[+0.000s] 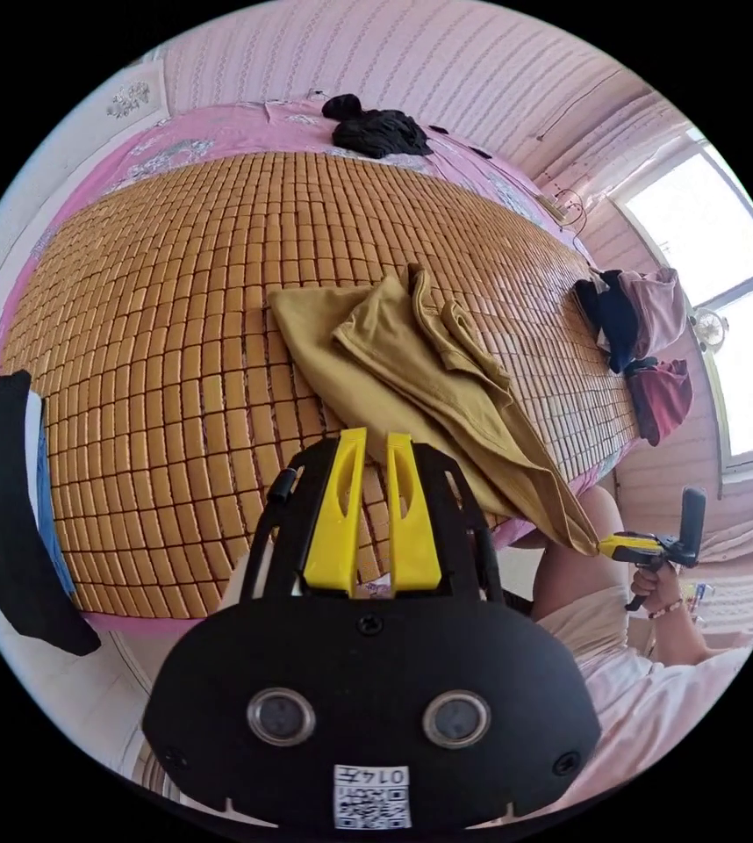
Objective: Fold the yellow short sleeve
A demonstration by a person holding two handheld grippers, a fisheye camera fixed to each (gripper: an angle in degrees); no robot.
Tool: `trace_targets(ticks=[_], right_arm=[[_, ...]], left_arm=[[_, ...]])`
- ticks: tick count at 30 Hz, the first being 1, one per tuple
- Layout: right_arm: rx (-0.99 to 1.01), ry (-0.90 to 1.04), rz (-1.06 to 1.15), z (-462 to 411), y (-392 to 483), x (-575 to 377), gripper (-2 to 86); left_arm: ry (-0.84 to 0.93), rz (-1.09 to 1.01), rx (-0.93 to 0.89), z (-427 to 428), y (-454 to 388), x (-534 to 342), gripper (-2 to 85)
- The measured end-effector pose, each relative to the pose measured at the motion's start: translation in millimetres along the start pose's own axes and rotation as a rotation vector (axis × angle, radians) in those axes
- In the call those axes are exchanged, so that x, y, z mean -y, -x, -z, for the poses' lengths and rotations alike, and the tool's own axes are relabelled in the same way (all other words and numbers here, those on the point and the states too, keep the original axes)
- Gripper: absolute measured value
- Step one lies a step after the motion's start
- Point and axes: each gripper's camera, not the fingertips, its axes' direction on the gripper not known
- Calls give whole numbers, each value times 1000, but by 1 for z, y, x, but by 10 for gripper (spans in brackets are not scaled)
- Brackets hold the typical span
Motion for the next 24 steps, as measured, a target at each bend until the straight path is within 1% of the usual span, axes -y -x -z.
trace_targets(ticks=[3,6,8,10,11,12,13,14,16,17,19,21,22,24], right_arm=[[-15,-4,-8,12,-1,-6,2],[-17,-18,-35,24,-2,-14,2],[15,-31,-73,32,-4,-21,2],[27,-50,-91,40,0,-26,2],[23,-59,-92,45,4,-30,2],[18,-61,-91,48,6,-31,2],[3,-65,-87,52,11,-35,2],[-12,-70,-81,57,15,-37,2],[-23,-77,-75,64,19,-40,2],[-25,-80,-70,68,21,-40,2],[-28,-97,-54,76,26,-38,2],[-21,-135,-30,88,34,-37,2],[-14,-162,-14,97,40,-37,2],[9,-190,12,108,49,-38,2]], left_arm=[[-5,-119,115,0,-18,20,73],[-12,-222,180,-7,-35,39,84],[7,-248,198,-15,-41,51,86],[49,-231,214,-27,-40,59,83],[101,-200,231,-39,-36,60,72],[189,-163,240,-53,-31,56,54],[229,-147,230,-59,-29,53,40],[148,-132,186,-52,-28,43,12],[181,-105,157,-50,-24,29,1],[167,-118,171,-42,-22,17,-2],[72,-129,170,-18,-14,-9,-5],[-131,-73,112,32,12,-56,-7],[-178,-49,98,45,19,-70,-7],[-337,39,42,95,48,-130,-9]])
